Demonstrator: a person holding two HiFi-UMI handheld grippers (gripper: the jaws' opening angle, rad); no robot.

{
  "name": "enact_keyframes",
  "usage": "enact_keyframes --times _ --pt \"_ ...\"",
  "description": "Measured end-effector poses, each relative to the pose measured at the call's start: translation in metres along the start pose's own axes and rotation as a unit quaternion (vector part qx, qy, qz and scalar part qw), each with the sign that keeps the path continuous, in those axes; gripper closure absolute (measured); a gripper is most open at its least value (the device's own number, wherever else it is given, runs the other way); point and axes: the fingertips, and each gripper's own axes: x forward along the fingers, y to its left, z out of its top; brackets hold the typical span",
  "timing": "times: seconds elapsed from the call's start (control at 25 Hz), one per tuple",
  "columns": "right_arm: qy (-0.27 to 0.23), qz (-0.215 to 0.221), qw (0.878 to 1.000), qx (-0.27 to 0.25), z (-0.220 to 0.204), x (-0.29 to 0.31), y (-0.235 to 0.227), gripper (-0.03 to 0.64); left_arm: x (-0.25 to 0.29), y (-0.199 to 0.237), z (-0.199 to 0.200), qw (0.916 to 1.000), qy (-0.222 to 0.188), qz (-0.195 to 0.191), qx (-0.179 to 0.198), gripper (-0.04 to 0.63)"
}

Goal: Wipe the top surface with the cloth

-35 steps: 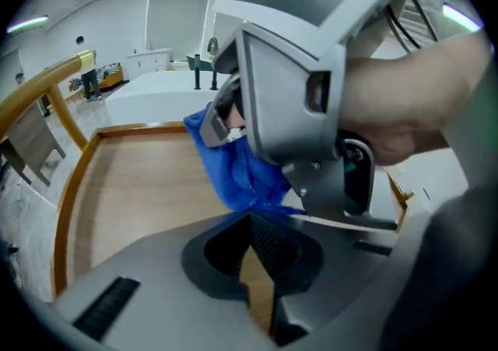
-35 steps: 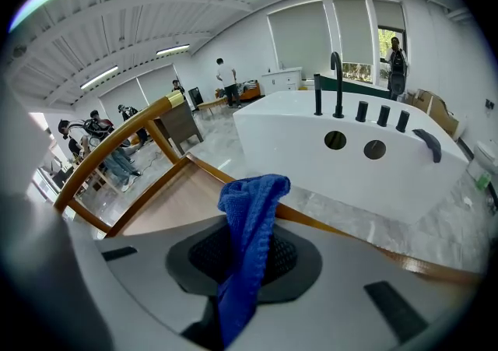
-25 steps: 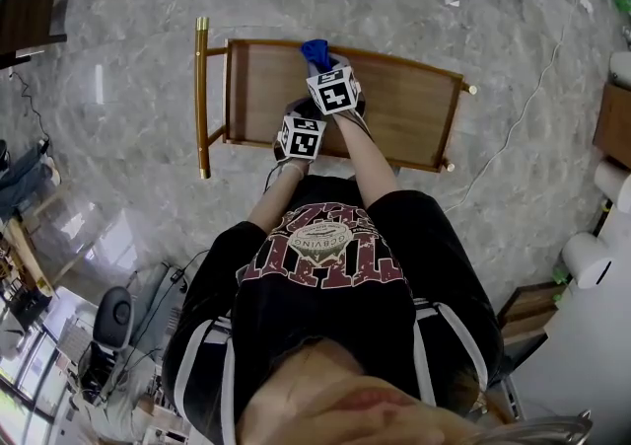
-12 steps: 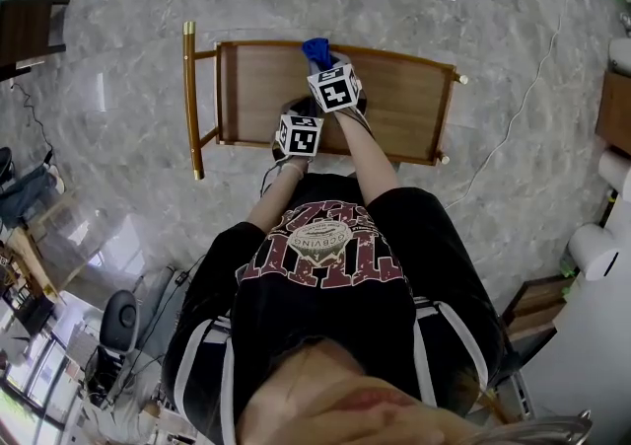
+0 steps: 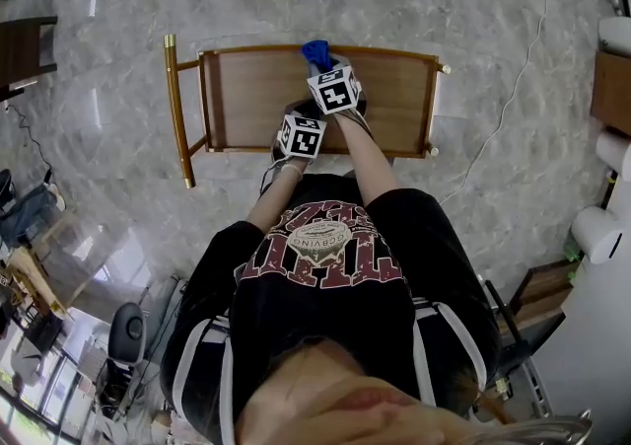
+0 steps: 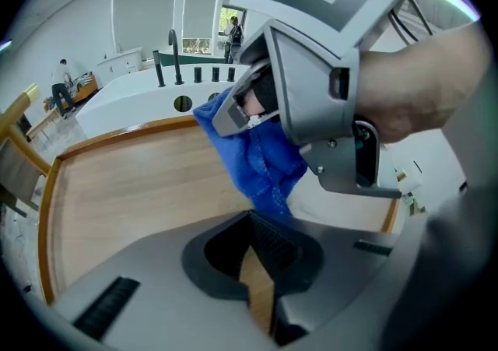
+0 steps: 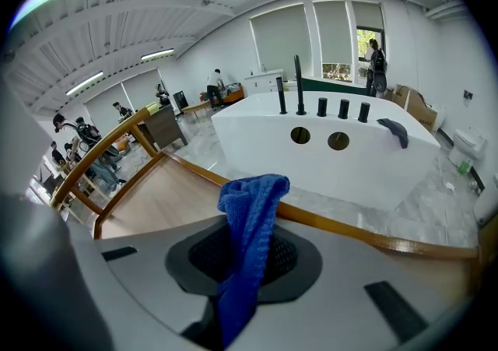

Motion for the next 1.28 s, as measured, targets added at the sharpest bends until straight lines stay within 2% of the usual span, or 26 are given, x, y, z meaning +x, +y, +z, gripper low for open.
enact_keyframes --times 0.56,0.76,0.92,1.28 --pt "-0.005 -0.023 0.999 0.023 -0.014 -0.011 -0.043 0.549 0.012 -0.008 0.004 0.9997 0.01 0.006 0.023 0.548" --pt "-0.002 -0.029 0.999 0.024 -0.02 -0.02 -0.054 0.549 0.01 -0.006 0.003 0.9999 0.009 0.006 -0.006 0.548" --pt "-0.001 -0.033 0.999 0.028 -0.023 -0.025 -0.066 0.549 0.012 -0.008 0.006 0.9996 0.015 0.02 0.015 0.548" --pt "0.003 -0.047 0.998 0.033 -0.039 -0.049 -0.09 0.549 0.01 -0.021 0.003 0.9988 0.026 0.036 0.019 0.548"
